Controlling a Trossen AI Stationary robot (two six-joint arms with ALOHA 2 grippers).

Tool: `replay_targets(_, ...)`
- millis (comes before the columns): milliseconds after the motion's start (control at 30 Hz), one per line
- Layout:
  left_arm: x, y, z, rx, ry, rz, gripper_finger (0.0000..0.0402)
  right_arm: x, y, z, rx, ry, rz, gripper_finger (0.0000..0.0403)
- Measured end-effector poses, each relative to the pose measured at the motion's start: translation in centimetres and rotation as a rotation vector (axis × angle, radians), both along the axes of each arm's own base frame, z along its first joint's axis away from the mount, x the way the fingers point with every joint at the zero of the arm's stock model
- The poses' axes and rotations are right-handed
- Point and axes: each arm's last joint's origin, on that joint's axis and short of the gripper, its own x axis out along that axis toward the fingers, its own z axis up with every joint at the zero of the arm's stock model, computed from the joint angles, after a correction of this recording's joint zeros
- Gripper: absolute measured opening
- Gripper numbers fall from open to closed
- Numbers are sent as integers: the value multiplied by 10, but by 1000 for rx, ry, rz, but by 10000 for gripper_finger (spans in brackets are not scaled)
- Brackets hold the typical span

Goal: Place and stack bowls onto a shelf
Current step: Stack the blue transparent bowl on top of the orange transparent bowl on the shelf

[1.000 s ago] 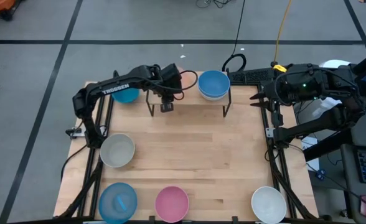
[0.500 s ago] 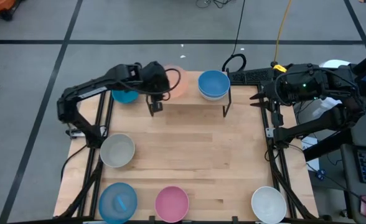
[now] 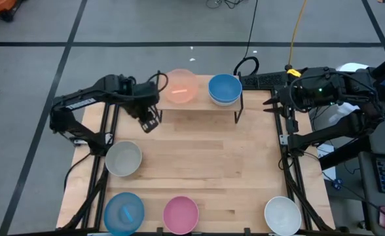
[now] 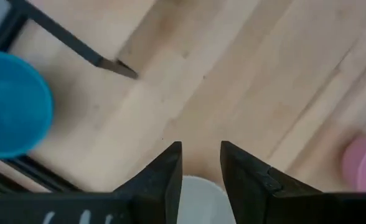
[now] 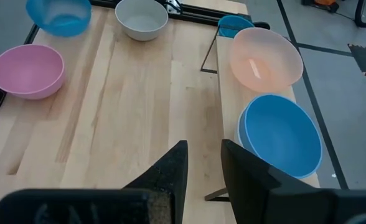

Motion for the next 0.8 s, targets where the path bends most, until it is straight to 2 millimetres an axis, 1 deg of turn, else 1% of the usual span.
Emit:
replay_targets(100, 3, -16, -1, -41, -17, 1, 115, 0, 0, 0, 0, 0, 0, 89)
replay_targets(233, 2, -40, 0, -90, -20, 49, 115, 0, 0, 0, -3, 1, 4, 89)
replay_targets(333, 5, -62, -5, -94, 0, -9, 115, 0, 0, 0, -3, 1, 5, 89)
replay_targets(400, 2, -77, -10, -108, 27, -38, 115, 0, 0, 0, -3, 0, 4, 89)
replay_targets(500, 0, -100, -26, -141, 98, -29, 115, -1, 0, 0, -5, -2, 6, 89)
replay_targets(600, -7, -122, -43, -193, 186, 71, 115, -2, 0, 0, -4, -4, 6, 89)
replay_targets(700, -14, -141, -61, -225, 265, 251, 115, -2, 0, 0, -4, -4, 5, 89)
replay_targets(800, -16, -160, -76, -269, 268, 414, 115, -2, 0, 1, -3, -5, 4, 89)
